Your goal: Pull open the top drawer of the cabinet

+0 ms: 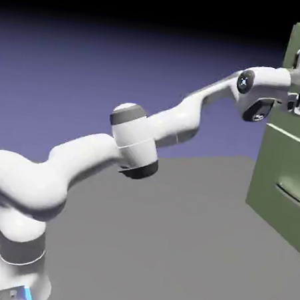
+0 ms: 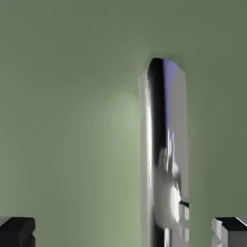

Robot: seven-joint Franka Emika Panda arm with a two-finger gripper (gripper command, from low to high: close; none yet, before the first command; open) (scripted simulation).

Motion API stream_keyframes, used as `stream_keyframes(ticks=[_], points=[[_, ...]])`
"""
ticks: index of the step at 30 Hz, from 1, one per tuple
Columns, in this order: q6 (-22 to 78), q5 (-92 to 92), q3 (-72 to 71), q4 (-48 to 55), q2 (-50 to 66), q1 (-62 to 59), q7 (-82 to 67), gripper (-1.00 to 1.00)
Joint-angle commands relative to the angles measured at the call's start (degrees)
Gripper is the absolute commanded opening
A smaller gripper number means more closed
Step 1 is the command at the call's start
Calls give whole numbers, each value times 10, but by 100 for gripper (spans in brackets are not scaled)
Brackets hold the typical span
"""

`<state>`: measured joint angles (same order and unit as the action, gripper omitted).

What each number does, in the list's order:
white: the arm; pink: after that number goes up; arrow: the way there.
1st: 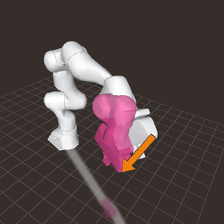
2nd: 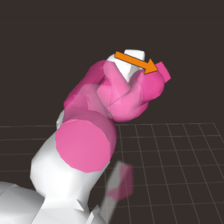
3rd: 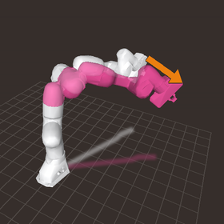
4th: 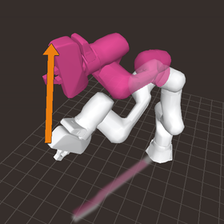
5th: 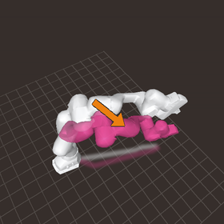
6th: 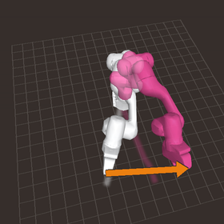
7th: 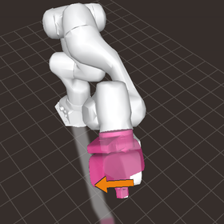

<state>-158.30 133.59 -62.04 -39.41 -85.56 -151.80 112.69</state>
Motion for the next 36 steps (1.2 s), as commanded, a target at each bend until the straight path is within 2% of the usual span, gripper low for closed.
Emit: stream_keyframes(ticks=[1, 5, 6, 20, 36], points=[[-5, -5, 7, 21, 0, -14, 16, 0], [-21, -24, 29, 92, 0, -63, 72, 0], [-21, -24, 29, 92, 0, -63, 72, -100], [57, 76, -13, -178, -37, 103, -111, -100], [175, 130, -15, -510, -83, 303, -229, -100]])
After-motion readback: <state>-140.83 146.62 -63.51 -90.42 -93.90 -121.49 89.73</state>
